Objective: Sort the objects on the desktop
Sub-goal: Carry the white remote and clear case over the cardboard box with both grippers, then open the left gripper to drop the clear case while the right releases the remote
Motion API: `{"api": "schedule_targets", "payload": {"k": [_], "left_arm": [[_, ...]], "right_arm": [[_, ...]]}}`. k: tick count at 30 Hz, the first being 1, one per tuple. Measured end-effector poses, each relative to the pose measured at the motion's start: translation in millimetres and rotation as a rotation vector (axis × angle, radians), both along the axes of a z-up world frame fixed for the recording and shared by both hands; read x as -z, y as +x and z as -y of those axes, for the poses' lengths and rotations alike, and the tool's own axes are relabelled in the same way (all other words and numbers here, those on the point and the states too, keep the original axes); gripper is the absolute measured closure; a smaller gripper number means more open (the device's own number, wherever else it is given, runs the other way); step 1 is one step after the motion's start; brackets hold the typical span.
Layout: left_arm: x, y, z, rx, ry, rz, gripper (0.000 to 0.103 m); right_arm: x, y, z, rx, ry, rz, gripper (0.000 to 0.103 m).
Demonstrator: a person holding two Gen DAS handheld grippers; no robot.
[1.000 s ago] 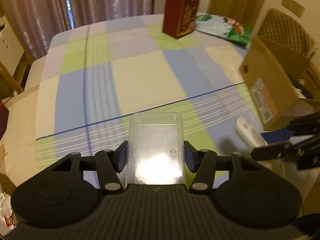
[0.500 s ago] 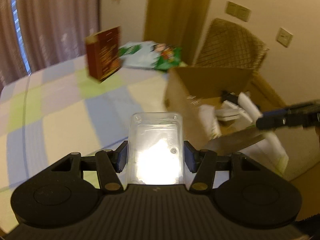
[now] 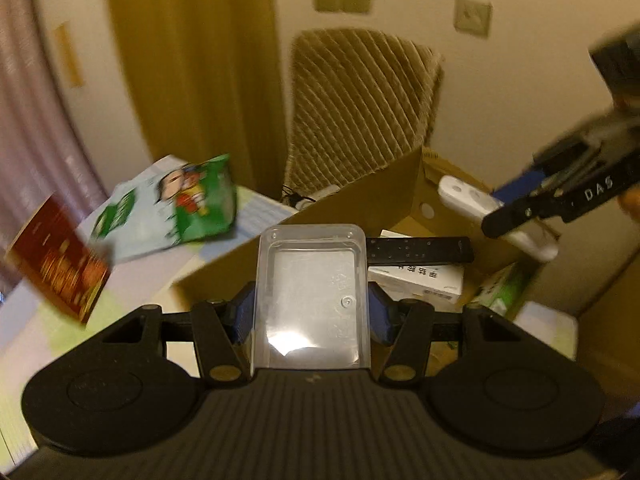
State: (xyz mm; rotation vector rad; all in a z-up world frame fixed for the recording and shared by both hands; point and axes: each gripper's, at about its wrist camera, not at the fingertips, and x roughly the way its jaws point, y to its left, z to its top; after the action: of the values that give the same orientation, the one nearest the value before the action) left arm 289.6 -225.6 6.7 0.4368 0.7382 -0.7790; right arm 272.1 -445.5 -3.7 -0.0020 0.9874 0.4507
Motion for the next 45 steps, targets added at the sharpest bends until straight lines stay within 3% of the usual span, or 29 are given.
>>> {"api": "schedule_targets", "payload": {"k": [2,7,16,18,19,24,45], "left_arm": [[12,16,20,0.037,0.067,0.002,0.051],[41,37,53,0.117,0.146,-0.058,0.051],[83,57,84,0.130,0.235,-0.097,0.050],[81,55,85,0.141,0.237,-0.091,0.036],[80,54,85,0.148,0.238,-0.085,0.035],[72,52,83,0.128,0.231,-0.067,0.035],[37,22,22,-0.041,0.241,-0.128,0.034]], "right_arm": [[5,10,2,-0.037,-0.037,-0.010,0.063],[17,14,7,-0.084,-0.049,-0.026,0.063],[31,24,15,-0.110,-0.056,-0.062,0.063],[31,24,14,-0.124,-0.063,-0.063,0.063],[31,25,14,-0.131,-0.066,-0.064,0.063],[34,28,9,-0.169,-0.082,-0.073,0.063],[53,35,-14,-0.260,-0.148,-0.115,0.063]]}}
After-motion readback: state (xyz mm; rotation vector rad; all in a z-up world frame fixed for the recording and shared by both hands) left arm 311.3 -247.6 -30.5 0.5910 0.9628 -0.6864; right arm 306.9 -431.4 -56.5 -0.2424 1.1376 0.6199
